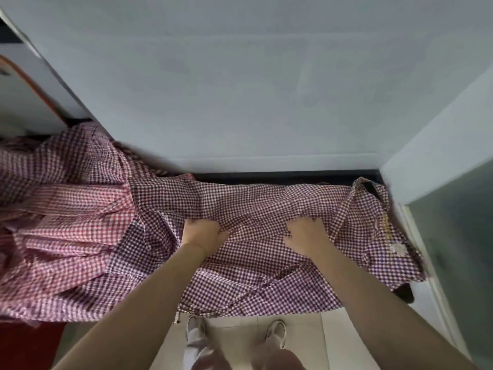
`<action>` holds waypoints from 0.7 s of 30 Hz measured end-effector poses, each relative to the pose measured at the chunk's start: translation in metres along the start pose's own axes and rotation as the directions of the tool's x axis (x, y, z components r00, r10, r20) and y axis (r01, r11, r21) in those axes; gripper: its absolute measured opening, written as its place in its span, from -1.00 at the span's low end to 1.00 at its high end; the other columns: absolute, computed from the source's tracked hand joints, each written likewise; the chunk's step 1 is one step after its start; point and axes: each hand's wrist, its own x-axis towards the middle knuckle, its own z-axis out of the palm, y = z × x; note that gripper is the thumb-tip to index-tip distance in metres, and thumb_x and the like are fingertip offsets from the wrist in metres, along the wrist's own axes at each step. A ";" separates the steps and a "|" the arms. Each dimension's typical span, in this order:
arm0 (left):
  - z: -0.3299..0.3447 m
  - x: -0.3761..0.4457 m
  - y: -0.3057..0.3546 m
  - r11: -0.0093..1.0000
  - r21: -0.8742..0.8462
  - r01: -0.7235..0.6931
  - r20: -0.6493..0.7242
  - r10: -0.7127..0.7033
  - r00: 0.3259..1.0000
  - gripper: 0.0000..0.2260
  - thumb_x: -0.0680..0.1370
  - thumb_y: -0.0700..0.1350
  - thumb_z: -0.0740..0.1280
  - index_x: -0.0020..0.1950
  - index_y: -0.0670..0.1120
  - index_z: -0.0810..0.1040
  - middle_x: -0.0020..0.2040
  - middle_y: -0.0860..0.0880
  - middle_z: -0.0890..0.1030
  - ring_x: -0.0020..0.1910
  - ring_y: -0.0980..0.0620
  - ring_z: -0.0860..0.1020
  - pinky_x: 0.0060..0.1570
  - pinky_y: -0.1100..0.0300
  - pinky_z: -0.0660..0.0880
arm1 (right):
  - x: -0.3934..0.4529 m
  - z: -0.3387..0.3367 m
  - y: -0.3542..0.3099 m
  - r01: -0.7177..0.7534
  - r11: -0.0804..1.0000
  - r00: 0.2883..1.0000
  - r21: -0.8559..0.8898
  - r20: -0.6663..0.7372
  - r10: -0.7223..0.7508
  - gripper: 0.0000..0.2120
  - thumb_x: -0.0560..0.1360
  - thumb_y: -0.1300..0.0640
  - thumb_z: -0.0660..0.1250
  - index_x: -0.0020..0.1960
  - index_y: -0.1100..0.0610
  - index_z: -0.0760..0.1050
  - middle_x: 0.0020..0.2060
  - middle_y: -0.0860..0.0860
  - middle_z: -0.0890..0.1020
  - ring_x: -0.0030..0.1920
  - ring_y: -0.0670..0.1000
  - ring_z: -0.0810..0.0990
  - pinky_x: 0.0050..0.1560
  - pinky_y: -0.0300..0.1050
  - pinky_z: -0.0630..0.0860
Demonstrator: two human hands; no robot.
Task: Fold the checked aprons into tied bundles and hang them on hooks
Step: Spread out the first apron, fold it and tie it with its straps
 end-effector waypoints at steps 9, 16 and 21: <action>-0.039 0.052 -0.049 0.997 -0.025 0.069 -0.382 -0.073 0.921 -0.53 0.60 -0.09 0.17 0.51 -0.06 0.26 0.52 -0.14 0.31 0.53 -0.15 0.19 0.51 -0.20 0.04 | 0.055 -0.028 -0.040 0.007 0.981 0.970 0.194 -0.239 0.040 -0.43 0.66 0.04 0.17 0.60 0.15 0.09 0.59 0.14 0.13 0.58 0.14 0.12 0.54 0.16 0.16; -0.050 0.060 -0.055 0.958 -0.244 0.148 -0.260 -0.212 0.942 -0.60 0.68 0.01 0.08 0.49 -0.11 0.25 0.18 -0.19 0.62 0.13 -0.21 0.59 0.04 0.00 0.37 | 0.064 -0.022 -0.039 -0.146 0.906 0.979 0.397 -0.073 0.190 -0.50 0.71 0.04 0.04 0.60 0.13 0.03 0.27 0.20 0.54 0.14 0.16 0.60 0.15 0.08 0.53; -0.045 0.060 -0.057 0.941 -0.251 0.226 -0.129 -0.264 0.956 -0.65 0.68 -0.06 0.11 0.45 -0.12 0.30 0.24 -0.20 0.58 0.16 -0.20 0.57 -0.03 0.01 0.41 | 0.059 -0.008 -0.037 -0.215 0.918 0.976 0.332 0.043 0.213 -0.43 0.68 0.14 0.14 0.62 0.05 0.00 0.15 0.16 0.61 0.02 0.12 0.63 -0.01 0.03 0.56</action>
